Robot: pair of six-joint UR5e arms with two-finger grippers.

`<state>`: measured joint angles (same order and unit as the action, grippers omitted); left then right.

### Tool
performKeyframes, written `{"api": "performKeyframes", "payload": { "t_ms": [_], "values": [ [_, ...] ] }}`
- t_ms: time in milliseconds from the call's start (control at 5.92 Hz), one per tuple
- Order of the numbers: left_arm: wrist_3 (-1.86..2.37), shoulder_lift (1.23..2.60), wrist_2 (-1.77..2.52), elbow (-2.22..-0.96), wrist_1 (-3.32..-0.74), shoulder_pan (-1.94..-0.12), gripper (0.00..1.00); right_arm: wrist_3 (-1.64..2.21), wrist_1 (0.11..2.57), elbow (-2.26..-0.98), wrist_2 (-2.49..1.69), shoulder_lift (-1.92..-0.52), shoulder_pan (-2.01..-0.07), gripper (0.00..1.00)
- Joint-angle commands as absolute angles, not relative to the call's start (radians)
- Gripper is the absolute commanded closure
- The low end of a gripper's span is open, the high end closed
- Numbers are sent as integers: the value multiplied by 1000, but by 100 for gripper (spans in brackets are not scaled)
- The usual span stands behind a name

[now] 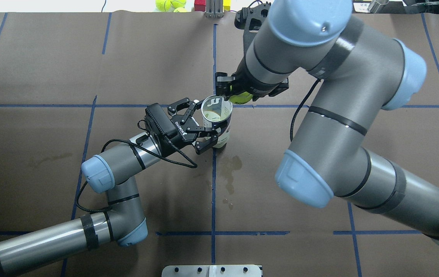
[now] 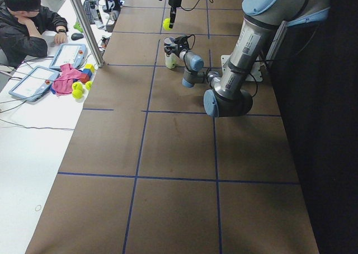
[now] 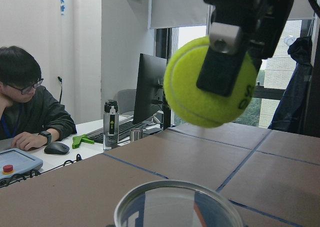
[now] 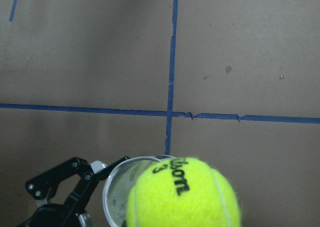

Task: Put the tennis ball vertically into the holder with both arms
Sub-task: 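Carry the second ball with the right gripper above the can's opening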

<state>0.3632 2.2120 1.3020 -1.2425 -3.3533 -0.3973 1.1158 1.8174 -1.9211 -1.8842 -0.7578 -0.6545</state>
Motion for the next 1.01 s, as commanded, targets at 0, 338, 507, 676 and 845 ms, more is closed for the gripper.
{"api": "performKeyframes", "payload": {
  "t_ms": [0,338,507,676,845],
  "values": [
    [364,2212,1302,-1243,-3353,-396,19,1150,1824,-1884,-1830,-718,-609,87],
    [364,2214,1302,-1243,-3353,-396,19,1152,1822,-1882,-1830,-715,-609,86],
    [364,2214,1302,-1243,-3353,-396,19,1152,1824,-1849,-1830,-678,-609,85],
    [364,2214,1302,-1243,-3352,-397,19,1152,1822,-1835,-1829,-673,-609,80],
    [364,2214,1302,-1243,-3352,-397,19,1151,1822,-1835,-1829,-676,-607,27]
  ]
}}
